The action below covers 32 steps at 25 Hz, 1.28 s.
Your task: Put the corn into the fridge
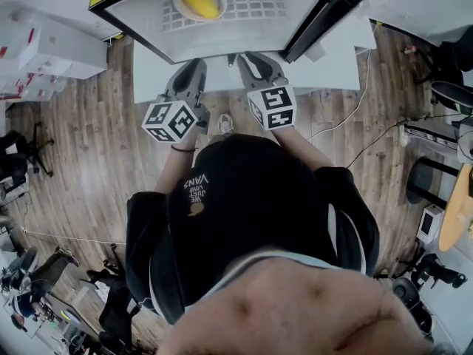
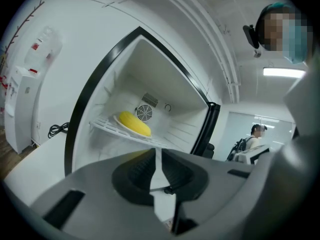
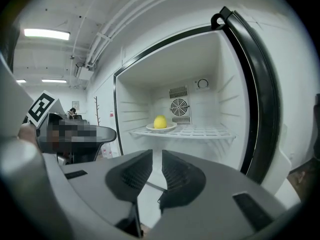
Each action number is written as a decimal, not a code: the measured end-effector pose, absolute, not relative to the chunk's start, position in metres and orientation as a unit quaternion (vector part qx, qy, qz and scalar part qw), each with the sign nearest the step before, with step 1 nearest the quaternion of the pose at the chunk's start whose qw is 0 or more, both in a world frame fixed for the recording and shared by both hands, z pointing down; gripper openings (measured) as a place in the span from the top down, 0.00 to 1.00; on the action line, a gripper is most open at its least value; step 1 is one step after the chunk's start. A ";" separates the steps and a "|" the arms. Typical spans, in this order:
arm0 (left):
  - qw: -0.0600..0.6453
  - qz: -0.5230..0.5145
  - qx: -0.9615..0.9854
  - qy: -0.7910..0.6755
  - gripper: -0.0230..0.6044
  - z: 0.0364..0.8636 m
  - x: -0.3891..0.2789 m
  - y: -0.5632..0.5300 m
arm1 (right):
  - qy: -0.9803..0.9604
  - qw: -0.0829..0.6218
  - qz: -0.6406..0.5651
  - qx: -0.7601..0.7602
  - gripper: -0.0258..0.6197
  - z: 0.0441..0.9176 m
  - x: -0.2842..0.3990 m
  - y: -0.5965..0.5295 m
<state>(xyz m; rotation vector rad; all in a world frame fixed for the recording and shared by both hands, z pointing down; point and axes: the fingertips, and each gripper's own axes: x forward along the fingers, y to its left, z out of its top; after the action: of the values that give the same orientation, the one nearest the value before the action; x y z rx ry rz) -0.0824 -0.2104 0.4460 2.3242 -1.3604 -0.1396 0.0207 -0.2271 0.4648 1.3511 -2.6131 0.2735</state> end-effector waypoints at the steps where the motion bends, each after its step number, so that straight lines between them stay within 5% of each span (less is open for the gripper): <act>1: 0.219 -0.048 0.841 -0.492 0.90 0.447 -0.081 -0.208 | -0.881 0.094 0.090 0.456 0.87 0.465 0.022 -0.225; 32: 0.201 -0.021 0.841 -0.502 0.90 0.456 -0.071 -0.164 | -0.889 0.119 0.059 0.438 0.94 0.466 0.026 -0.184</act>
<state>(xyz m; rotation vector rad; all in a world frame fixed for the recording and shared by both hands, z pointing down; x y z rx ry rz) -0.0711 -0.1640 0.4556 2.3492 -1.4035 -0.0599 0.0255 -0.1839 0.4661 1.2807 -2.5987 0.1728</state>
